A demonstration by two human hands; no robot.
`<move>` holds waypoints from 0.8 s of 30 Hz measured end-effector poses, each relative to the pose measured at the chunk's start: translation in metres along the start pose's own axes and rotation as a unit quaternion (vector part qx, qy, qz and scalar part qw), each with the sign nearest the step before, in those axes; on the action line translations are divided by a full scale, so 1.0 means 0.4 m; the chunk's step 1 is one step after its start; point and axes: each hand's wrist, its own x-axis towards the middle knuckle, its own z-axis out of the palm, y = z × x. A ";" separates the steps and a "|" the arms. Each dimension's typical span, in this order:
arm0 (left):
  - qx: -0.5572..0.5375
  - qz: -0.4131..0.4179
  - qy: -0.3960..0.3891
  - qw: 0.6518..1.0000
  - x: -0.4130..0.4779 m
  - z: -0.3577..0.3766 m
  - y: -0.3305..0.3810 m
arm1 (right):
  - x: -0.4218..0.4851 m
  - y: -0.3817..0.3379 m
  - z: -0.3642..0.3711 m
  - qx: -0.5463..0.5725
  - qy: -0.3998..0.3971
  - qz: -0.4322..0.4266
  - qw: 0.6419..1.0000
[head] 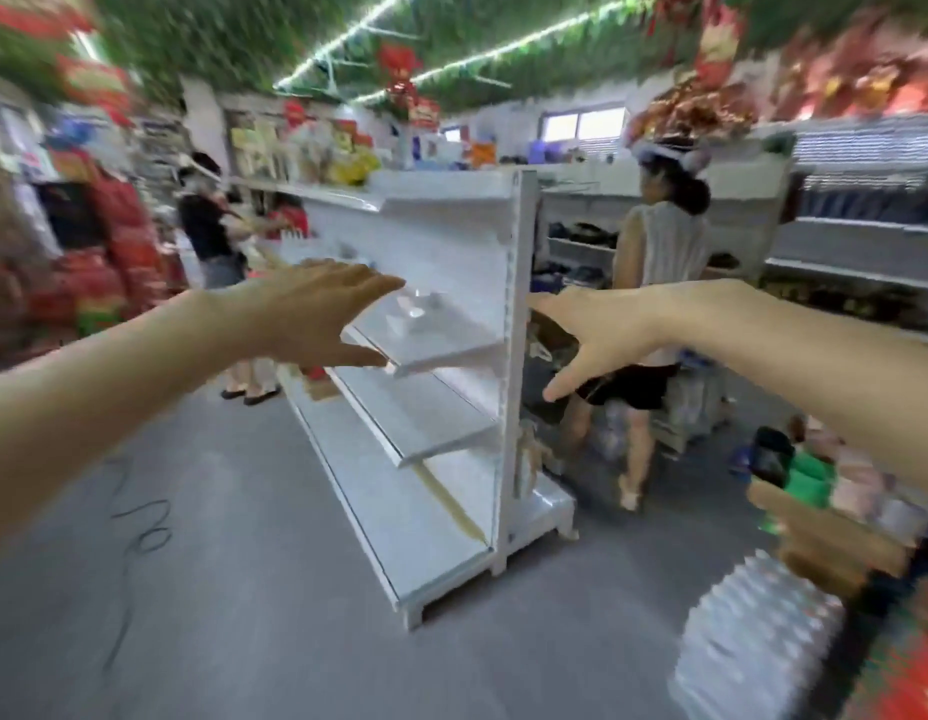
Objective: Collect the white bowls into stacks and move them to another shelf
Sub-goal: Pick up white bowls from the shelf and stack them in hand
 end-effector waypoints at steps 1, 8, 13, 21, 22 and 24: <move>0.021 -0.016 -0.009 1.000 -0.001 0.011 -0.051 | 0.066 -0.015 -0.014 0.005 0.003 -0.019 1.000; 0.064 -0.090 -0.040 0.993 0.084 0.120 -0.303 | 0.492 -0.044 -0.074 -0.073 -0.001 -0.068 0.995; 0.068 -0.093 -0.069 0.991 0.122 0.283 -0.449 | 0.806 -0.124 -0.048 -0.122 -0.035 -0.087 0.988; 0.064 -0.071 -0.064 0.993 0.241 0.525 -0.837 | 1.259 -0.273 -0.024 -0.104 -0.064 -0.099 0.988; 0.054 -0.068 -0.057 0.995 0.264 0.557 -0.889 | 1.308 -0.281 -0.023 -0.113 -0.066 -0.085 0.988; 0.040 -0.054 -0.054 0.996 0.319 0.615 -0.987 | 1.397 -0.285 -0.030 -0.117 -0.073 -0.056 0.989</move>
